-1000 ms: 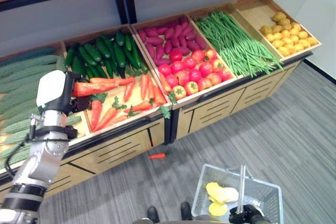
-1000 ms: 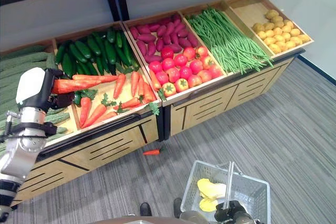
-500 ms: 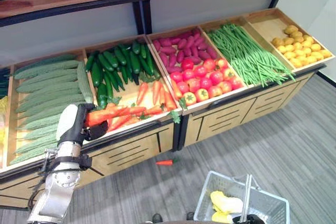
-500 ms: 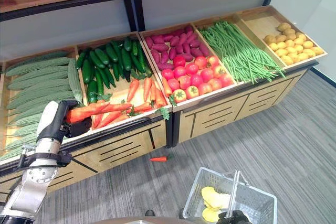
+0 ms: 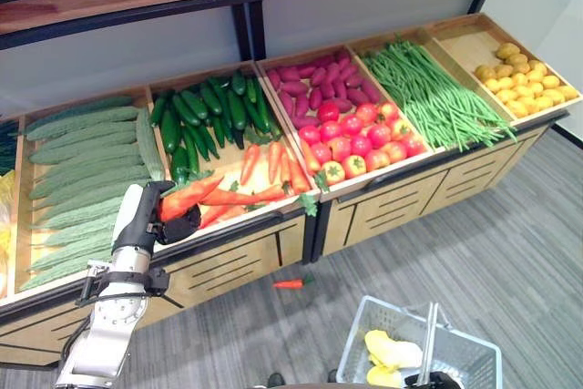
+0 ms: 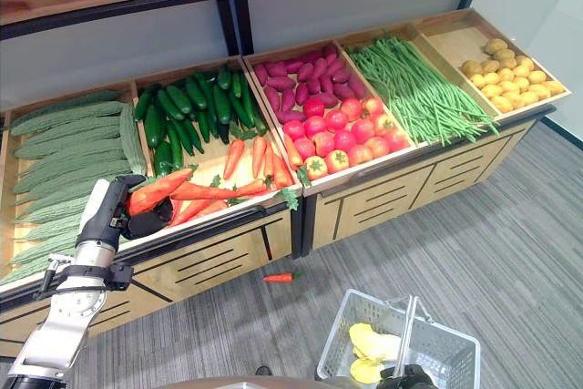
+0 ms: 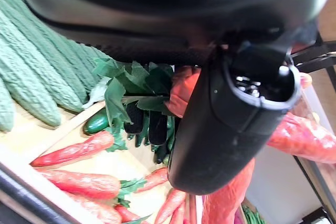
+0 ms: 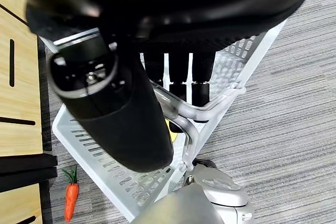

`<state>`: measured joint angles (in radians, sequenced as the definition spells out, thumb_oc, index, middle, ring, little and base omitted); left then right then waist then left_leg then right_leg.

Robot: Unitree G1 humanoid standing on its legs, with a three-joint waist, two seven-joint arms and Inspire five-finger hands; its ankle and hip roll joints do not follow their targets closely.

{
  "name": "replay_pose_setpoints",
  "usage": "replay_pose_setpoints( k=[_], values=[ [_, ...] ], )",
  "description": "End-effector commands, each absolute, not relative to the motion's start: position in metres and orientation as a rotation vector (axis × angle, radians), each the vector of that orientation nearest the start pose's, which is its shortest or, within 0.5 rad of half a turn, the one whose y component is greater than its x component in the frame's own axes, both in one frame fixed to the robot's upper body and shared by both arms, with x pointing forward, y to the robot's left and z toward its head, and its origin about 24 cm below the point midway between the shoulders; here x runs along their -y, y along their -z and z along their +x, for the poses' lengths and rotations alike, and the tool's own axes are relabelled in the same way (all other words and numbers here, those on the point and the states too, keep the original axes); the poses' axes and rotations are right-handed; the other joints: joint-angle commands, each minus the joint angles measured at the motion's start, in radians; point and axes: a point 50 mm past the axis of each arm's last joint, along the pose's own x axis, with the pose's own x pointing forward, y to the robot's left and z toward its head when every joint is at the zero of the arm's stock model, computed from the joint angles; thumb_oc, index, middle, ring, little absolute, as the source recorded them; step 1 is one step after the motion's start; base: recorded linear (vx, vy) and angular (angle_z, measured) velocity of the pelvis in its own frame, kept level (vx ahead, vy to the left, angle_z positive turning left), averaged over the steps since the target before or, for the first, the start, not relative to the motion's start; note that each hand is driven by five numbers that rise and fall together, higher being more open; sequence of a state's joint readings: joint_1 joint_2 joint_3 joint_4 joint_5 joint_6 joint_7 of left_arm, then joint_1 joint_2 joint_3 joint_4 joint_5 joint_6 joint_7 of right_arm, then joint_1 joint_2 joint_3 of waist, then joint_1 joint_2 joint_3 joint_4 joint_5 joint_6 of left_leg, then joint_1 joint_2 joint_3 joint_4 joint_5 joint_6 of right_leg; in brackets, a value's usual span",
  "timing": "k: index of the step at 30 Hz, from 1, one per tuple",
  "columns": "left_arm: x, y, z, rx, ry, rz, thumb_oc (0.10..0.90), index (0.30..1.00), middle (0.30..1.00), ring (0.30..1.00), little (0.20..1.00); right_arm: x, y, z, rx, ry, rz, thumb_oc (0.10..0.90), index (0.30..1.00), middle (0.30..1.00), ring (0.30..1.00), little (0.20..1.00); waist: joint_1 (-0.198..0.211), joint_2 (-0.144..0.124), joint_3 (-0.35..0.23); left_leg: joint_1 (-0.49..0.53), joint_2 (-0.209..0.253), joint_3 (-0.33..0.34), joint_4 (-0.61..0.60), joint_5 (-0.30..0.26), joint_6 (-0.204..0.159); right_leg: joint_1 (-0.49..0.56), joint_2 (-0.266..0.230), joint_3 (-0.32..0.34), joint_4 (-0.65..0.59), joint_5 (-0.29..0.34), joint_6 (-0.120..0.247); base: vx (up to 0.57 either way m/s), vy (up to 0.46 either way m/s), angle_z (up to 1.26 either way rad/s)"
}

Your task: Get the vegetables into the basket

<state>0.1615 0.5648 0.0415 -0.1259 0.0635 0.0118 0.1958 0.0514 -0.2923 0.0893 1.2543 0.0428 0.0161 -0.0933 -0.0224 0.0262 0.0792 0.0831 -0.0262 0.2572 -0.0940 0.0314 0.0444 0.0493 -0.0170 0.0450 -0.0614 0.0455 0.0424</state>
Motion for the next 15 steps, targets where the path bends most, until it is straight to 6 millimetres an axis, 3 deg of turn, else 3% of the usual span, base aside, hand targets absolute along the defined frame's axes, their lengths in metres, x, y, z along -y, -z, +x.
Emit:
replay_pose_setpoints(
  k=[1,3,7,10,11,15],
  values=[
    [-0.241,-0.146,0.239,0.403,-0.162,0.630,0.400,0.300,0.300,0.300,0.300,0.277,0.157,0.044,-1.354,0.257,-0.384,0.400,0.300,0.300,0.300,0.300,-0.027,-0.017,-0.031,-0.003,-0.031,-0.022,0.064,-0.144,0.041,-0.100,-0.057,0.006,0.095,-0.019,0.078,-0.01,0.078,-0.21],
    [-0.235,-0.149,0.244,0.426,-0.148,0.610,0.400,0.300,0.300,0.300,0.300,0.279,0.156,0.045,-1.346,0.277,-0.383,0.400,0.300,0.300,0.300,0.300,-0.048,-0.010,-0.018,0.005,-0.033,0.010,0.064,-0.152,0.048,-0.121,-0.054,0.031,0.115,-0.008,0.087,-0.02,0.064,-0.27],
    [-0.232,-0.153,0.247,0.445,-0.145,0.604,0.400,0.300,0.300,0.300,0.300,0.279,0.155,0.053,-1.324,0.268,-0.395,0.400,0.300,0.300,0.300,0.300,-0.048,0.002,0.008,0.008,-0.023,0.069,0.064,-0.153,0.049,-0.164,-0.051,0.029,0.155,0.017,0.100,-0.05,0.003,-0.61],
    [-0.237,-0.155,0.246,0.448,-0.176,0.612,0.400,0.300,0.300,0.300,0.300,0.279,0.155,0.055,-1.320,0.257,-0.415,0.400,0.300,0.300,0.300,0.300,-0.026,0.018,0.034,0.015,0.006,0.120,0.064,-0.163,0.033,-0.176,-0.130,-0.223,0.203,-0.032,0.087,-0.03,-0.052,-0.75],
    [-0.241,-0.154,0.243,0.437,-0.191,0.622,0.400,0.300,0.300,0.300,0.300,0.278,0.155,0.056,-1.321,0.238,-0.434,0.400,0.300,0.300,0.300,0.300,-0.020,0.011,0.036,0.020,0.014,0.158,0.062,-0.161,0.025,-0.162,-0.157,-0.310,0.193,-0.025,0.089,-0.02,-0.137,-1.23],
    [-0.246,-0.147,0.239,0.401,-0.195,0.627,0.400,0.300,0.300,0.300,0.300,0.282,0.154,0.057,-1.321,0.256,-0.432,0.400,0.300,0.300,0.300,0.300,-0.025,-0.006,0.021,0.033,0.024,0.172,0.060,-0.161,0.013,-0.145,-0.131,-0.270,0.149,-0.014,0.092,0.09,-0.163,-0.55]
  ],
)
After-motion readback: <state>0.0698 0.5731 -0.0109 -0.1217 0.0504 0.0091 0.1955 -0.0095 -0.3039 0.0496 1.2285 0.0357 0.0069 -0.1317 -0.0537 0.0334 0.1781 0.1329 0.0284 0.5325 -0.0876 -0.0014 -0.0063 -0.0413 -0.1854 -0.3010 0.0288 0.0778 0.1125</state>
